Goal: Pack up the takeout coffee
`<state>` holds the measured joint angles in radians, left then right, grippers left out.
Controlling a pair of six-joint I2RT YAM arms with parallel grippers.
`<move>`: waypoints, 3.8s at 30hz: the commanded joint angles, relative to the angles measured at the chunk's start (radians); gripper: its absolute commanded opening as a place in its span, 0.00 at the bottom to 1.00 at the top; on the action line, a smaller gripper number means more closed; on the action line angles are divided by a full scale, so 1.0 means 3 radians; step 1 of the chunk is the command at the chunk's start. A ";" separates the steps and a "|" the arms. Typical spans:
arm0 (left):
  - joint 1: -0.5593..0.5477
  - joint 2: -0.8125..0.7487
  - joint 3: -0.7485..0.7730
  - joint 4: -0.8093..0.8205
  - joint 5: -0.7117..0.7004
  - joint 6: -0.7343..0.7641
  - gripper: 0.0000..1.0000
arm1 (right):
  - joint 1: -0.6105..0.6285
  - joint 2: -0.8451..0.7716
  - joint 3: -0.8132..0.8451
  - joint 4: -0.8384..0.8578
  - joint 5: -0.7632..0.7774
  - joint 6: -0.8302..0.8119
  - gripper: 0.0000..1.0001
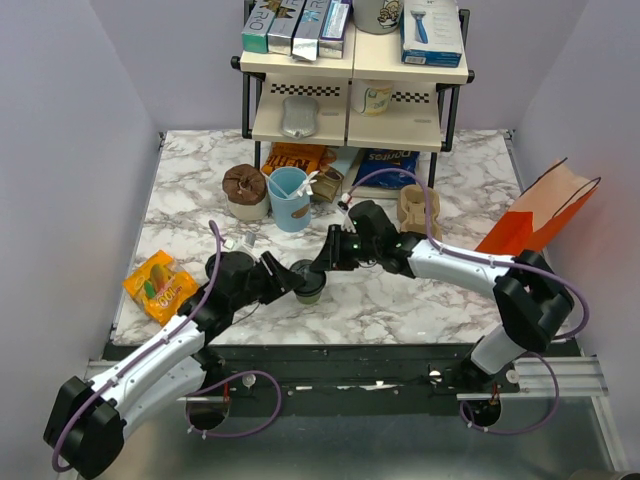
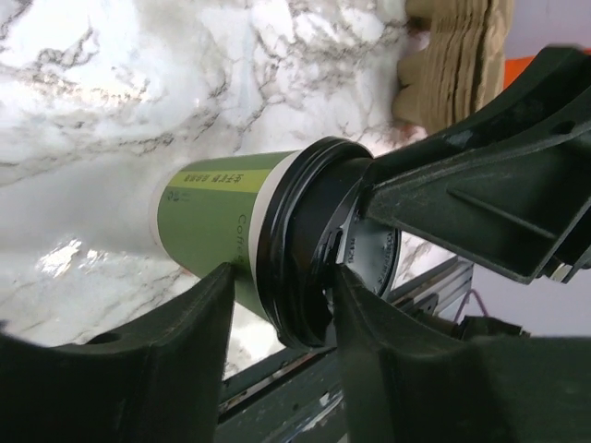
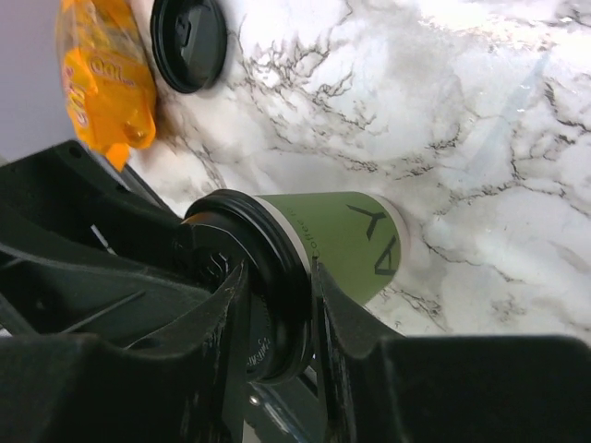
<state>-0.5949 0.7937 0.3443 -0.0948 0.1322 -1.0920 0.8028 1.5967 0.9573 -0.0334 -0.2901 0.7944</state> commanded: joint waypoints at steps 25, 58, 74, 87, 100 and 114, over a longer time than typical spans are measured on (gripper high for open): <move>0.0060 -0.0161 0.0795 -0.1239 -0.0553 0.0720 0.99 | 0.0065 -0.0122 0.0654 -0.0927 0.0011 -0.0741 0.86; 0.0648 0.0402 0.0136 0.0014 0.0521 0.0521 0.60 | 0.0172 0.0052 -0.0123 -0.0303 -0.0061 0.0410 0.61; 0.0638 0.0162 -0.0513 -0.0144 0.0484 0.0189 0.21 | -0.0043 0.0236 -0.0128 -0.0686 0.0333 0.0052 0.35; 0.0383 -0.0447 -0.0213 -0.0369 0.0536 0.0137 0.76 | -0.0089 0.0384 0.0705 -0.1218 0.0262 -0.1063 0.50; 0.0383 -0.0390 0.0212 -0.0522 0.0322 0.0316 0.99 | -0.0084 0.0206 0.0930 -0.1224 0.0047 -0.0920 0.77; 0.0393 -0.0038 0.0044 -0.0006 0.0408 0.0250 0.97 | -0.0089 -0.0035 0.0179 -0.0462 -0.0378 -0.0271 0.68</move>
<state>-0.4736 0.7715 0.3786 -0.1616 0.2253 -1.0145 0.7834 1.6089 1.0660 -0.2718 -0.3462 0.6502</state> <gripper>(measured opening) 0.987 0.696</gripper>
